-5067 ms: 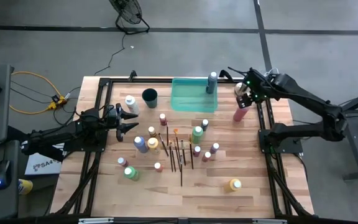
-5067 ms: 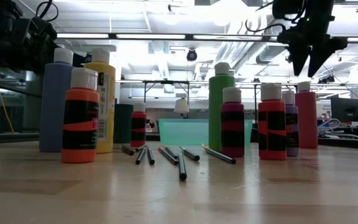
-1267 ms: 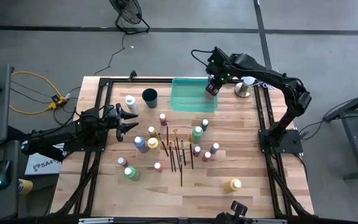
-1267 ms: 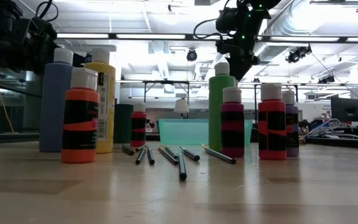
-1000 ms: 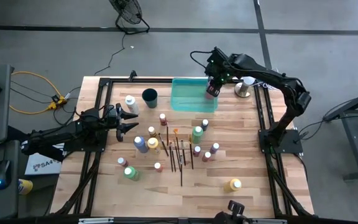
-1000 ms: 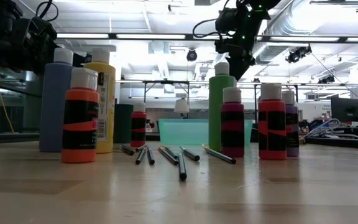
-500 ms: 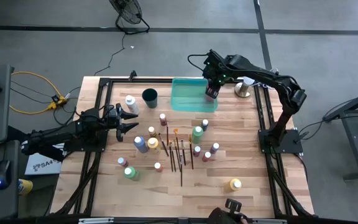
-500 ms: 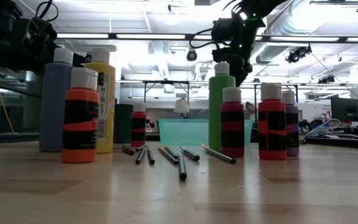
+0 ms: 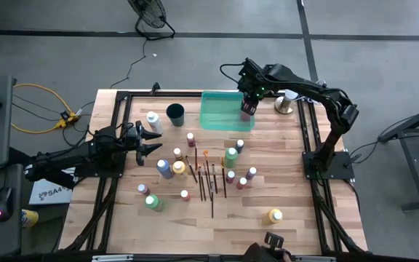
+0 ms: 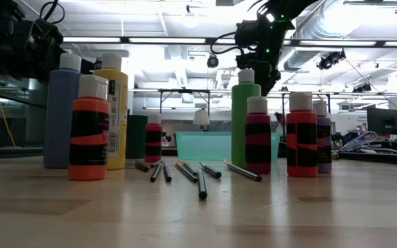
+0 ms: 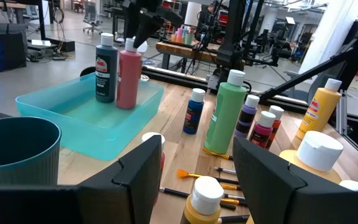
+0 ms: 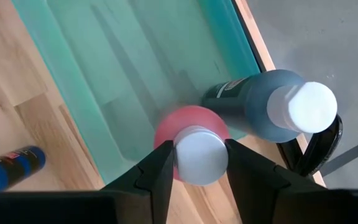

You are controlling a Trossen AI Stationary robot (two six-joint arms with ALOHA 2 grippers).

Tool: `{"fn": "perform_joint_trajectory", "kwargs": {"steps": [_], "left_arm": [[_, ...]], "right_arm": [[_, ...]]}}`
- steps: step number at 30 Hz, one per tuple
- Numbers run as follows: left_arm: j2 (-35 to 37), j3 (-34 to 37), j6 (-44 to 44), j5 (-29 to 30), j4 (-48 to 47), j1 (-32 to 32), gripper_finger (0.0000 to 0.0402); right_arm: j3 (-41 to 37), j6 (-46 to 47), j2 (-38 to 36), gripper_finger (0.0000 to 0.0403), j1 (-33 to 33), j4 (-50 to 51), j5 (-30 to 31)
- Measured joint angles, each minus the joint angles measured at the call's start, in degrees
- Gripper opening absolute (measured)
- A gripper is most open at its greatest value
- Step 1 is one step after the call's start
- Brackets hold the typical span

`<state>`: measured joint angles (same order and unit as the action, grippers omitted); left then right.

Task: Pick & Place Paint Supplies
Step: Put the large pink paint bottle into the green bin, then put the large green paint bottle into the green bin

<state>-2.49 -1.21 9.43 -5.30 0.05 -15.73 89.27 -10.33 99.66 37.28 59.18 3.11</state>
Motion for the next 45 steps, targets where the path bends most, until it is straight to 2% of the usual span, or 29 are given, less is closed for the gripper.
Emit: {"fn": "perform_joint_trajectory", "kwargs": {"steps": [7, 10, 17, 22, 28, 37, 40, 45], "left_arm": [[-0.01, -0.02, 0.0, 0.0, 0.0, 0.01, 0.0194], [-0.01, -0.02, 0.0, 0.0, 0.02, -0.01, 0.0194], [0.0, 0.0, 0.0, -0.01, 0.0, -0.01, 0.0194], [-0.01, 0.0, 0.0, 0.0, 0.02, -0.01, 0.0194], [0.01, 0.0, 0.0, -0.02, 0.02, -0.01, 0.0194], [-0.01, -0.02, 0.0, -0.02, 0.0, 0.0, 0.0194], [-0.01, 0.0, 0.0, -0.02, 0.0, 0.01, 0.0194], [-0.01, 0.0, 0.0, 0.0, 0.0, 0.01, 0.0194]], "right_arm": [[0.0, 0.99, 0.0, 0.0143, 0.0, -1.26, 0.42], [0.0, 1.22, 0.0, 0.0161, 0.0, -1.16, 0.98], [0.03, 2.14, -0.2, 0.0221, -0.04, 0.99, 6.91], [2.27, 3.72, -0.79, 0.024, -0.04, 5.37, 7.91], [4.41, 4.57, -1.2, 0.0236, -0.87, 8.95, 6.96], [7.65, 11.49, -1.21, 0.0235, -4.27, 24.52, 6.48], [8.51, 16.15, -1.58, 0.0235, -5.7, 30.66, 3.64], [8.64, 21.35, -5.0, 0.0235, -9.19, 30.8, -1.53]]}}
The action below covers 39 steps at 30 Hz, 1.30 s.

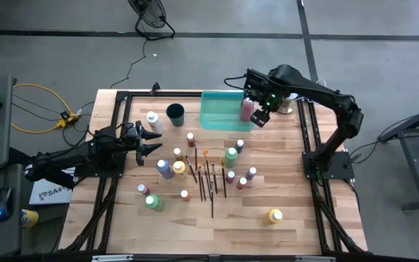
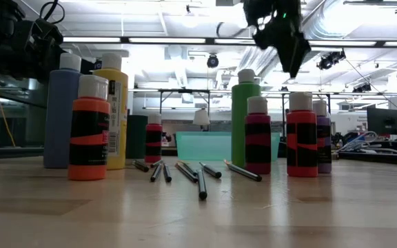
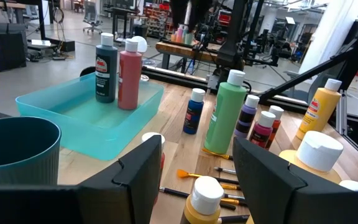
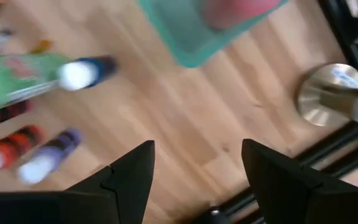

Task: Pick & Place Paint Supplies
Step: Put the large green paint bottle into the green bin

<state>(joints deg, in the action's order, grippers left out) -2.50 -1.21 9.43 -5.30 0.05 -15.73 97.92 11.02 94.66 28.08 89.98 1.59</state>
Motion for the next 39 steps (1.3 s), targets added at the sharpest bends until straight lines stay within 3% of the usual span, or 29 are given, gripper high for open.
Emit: {"fn": "perform_joint_trajectory", "kwargs": {"steps": [6, 14, 22, 28, 39], "left_arm": [[0.0, -0.01, 0.0, -0.02, 0.0, -0.01, 0.0194], [0.02, 0.0, 0.0, -0.02, 0.01, -0.01, 0.0194], [0.0, -0.02, 0.0, -0.02, 0.02, -0.01, 0.0194], [0.0, -0.02, 0.0, -0.02, 0.02, 0.0, 0.0194], [0.0, -0.01, 0.0, -0.02, 0.02, -0.01, 0.0194]], "right_arm": [[0.04, 4.32, -3.8, 0.0235, -6.26, -2.99, 1.53], [0.03, 0.2, -2.89, 0.0235, -15.99, -13.36, 1.28], [-0.01, -9.78, -0.47, 0.0235, -23.14, -17.99, 3.9], [-0.03, -20.34, 1.42, 0.0235, -26.02, -20.35, 3.92], [-0.05, -20.85, 7.45, 0.0235, -27.09, -20.84, 2.35]]}}
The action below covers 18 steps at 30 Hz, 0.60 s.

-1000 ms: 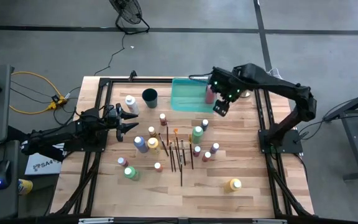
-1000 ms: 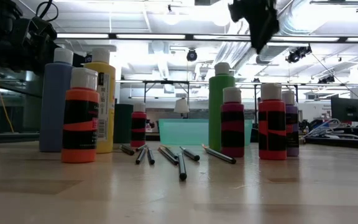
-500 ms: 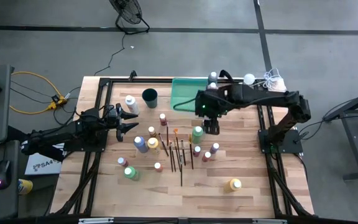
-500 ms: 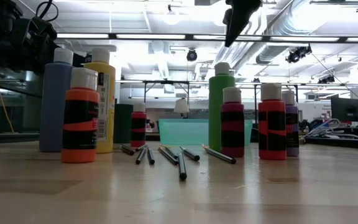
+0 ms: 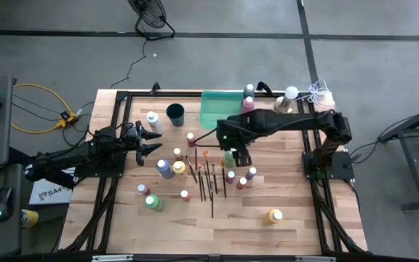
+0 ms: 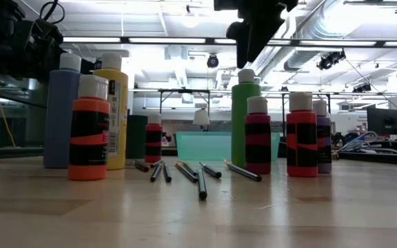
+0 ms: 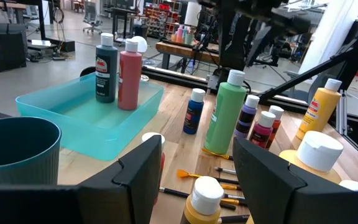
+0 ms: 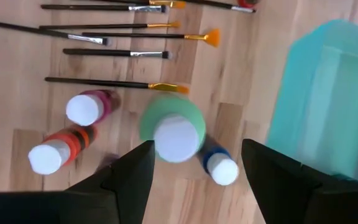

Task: Pick & Place Paint Supplies
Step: Put the large green paint bottle into the green bin

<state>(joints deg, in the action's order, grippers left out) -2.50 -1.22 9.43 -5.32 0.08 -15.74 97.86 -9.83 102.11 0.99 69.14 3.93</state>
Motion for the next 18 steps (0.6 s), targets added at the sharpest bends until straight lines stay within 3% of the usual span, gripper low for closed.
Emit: {"fn": "perform_joint_trajectory", "kwargs": {"steps": [18], "left_arm": [[0.0, 0.01, 0.0, 0.0, 0.0, 0.01, 0.0194]], "right_arm": [[-0.04, 2.71, 2.47, 0.0235, 0.0, -1.06, -2.87]]}}
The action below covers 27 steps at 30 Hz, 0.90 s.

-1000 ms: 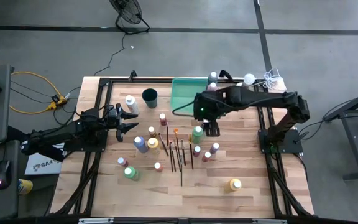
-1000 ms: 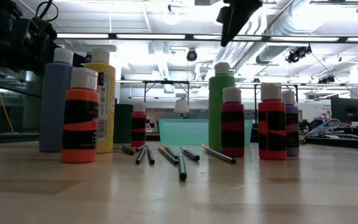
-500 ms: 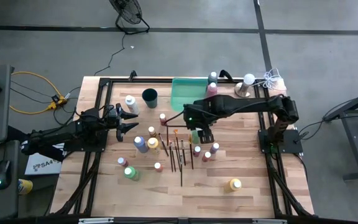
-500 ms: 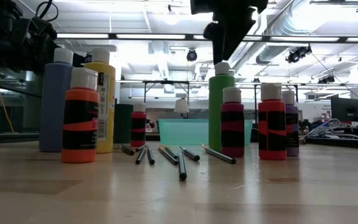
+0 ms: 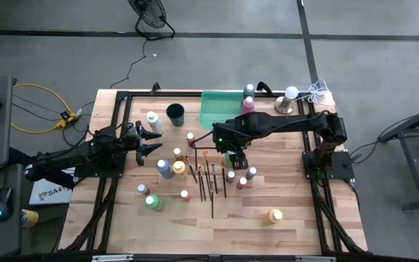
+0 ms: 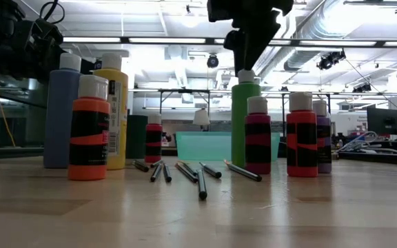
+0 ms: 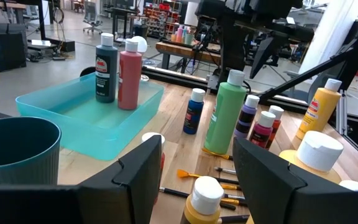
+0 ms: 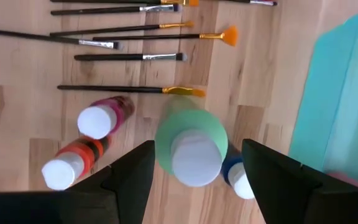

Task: Pick & Place Paint Supplies
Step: Put the large green paint bottle into the green bin

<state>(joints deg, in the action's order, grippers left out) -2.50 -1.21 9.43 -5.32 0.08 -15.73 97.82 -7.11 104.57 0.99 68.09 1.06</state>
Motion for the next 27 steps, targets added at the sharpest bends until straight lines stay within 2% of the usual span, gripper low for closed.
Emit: {"fn": "perform_joint_trajectory", "kwargs": {"steps": [9, 23, 27], "left_arm": [[0.0, 0.0, 0.0, 0.0, 0.0, -0.01, 0.0194], [0.0, -0.01, 0.0, 0.0, 0.0, -0.01, 0.0194], [0.0, -0.01, 0.0, 0.0, 0.0, 0.0, 0.0194]], "right_arm": [[-3.9, -0.07, 0.0, 0.0235, 0.0, -1.55, 0.12], [-3.91, 0.89, -0.31, 0.0235, 0.02, -2.24, 0.27], [-3.91, 0.87, -0.31, 0.022, 0.02, -2.24, 0.26]]}}
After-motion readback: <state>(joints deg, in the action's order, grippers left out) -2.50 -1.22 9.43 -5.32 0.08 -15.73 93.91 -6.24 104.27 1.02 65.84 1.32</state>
